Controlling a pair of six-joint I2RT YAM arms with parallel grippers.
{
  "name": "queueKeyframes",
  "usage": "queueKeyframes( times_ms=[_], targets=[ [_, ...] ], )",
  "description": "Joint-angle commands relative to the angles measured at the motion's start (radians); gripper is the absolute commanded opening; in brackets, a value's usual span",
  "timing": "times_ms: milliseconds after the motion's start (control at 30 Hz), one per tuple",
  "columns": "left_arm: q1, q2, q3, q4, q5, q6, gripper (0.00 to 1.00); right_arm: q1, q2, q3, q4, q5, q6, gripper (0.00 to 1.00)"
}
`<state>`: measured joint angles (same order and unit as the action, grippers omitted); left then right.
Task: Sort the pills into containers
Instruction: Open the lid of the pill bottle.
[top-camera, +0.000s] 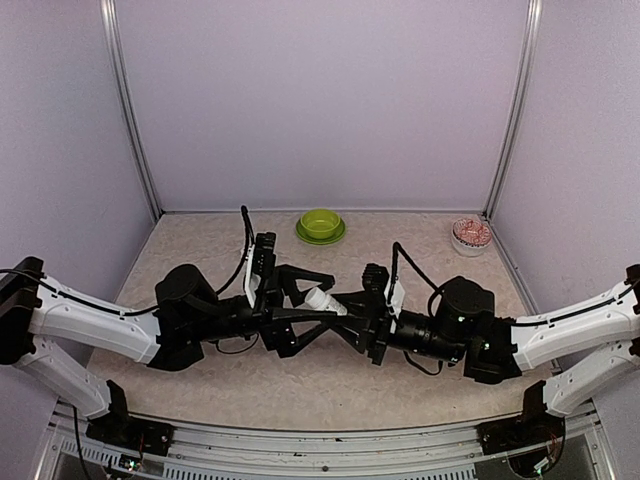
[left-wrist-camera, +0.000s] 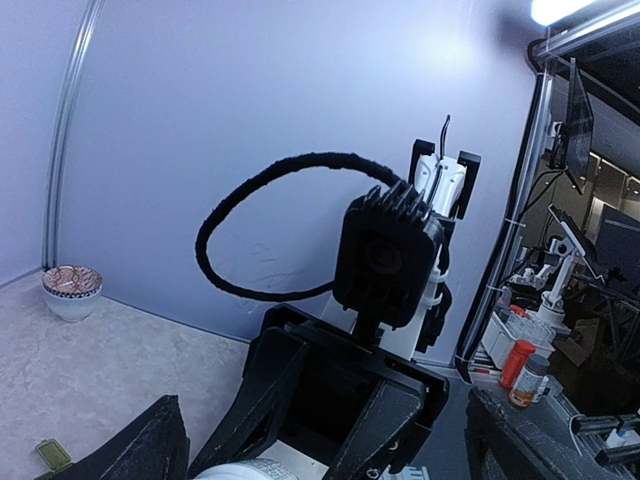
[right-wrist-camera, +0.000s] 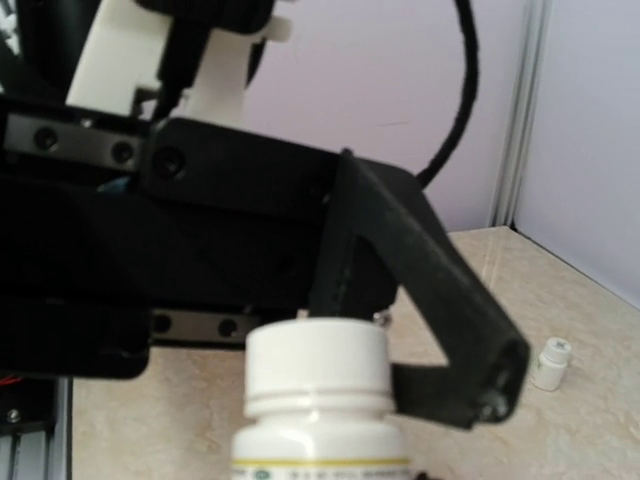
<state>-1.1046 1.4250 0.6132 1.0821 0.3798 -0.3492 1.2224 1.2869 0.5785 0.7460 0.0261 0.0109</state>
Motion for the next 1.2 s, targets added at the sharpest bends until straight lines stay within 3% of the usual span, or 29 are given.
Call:
queueKeyframes(
  times_ms=[0,533,900,1167],
  targets=[
    [-0.002,-0.013,-0.018,0.027,0.002,0.027,0.93,-0.001,-0.014,0.009,0.022,0.132,0.026,0.21],
    [-0.017,-0.035,-0.027,-0.017,-0.023,0.064,0.93,-0.001,-0.099,-0.014,-0.005,0.241,-0.021,0.21],
    [0.027,-0.089,-0.053,-0.030,-0.081,0.055,0.94,-0.001,-0.121,-0.034,0.008,0.059,-0.075,0.21],
    [0.049,-0.061,-0.010,-0.023,0.029,0.049,0.95,-0.001,-0.036,-0.002,0.028,-0.061,-0.053,0.21]
  ],
)
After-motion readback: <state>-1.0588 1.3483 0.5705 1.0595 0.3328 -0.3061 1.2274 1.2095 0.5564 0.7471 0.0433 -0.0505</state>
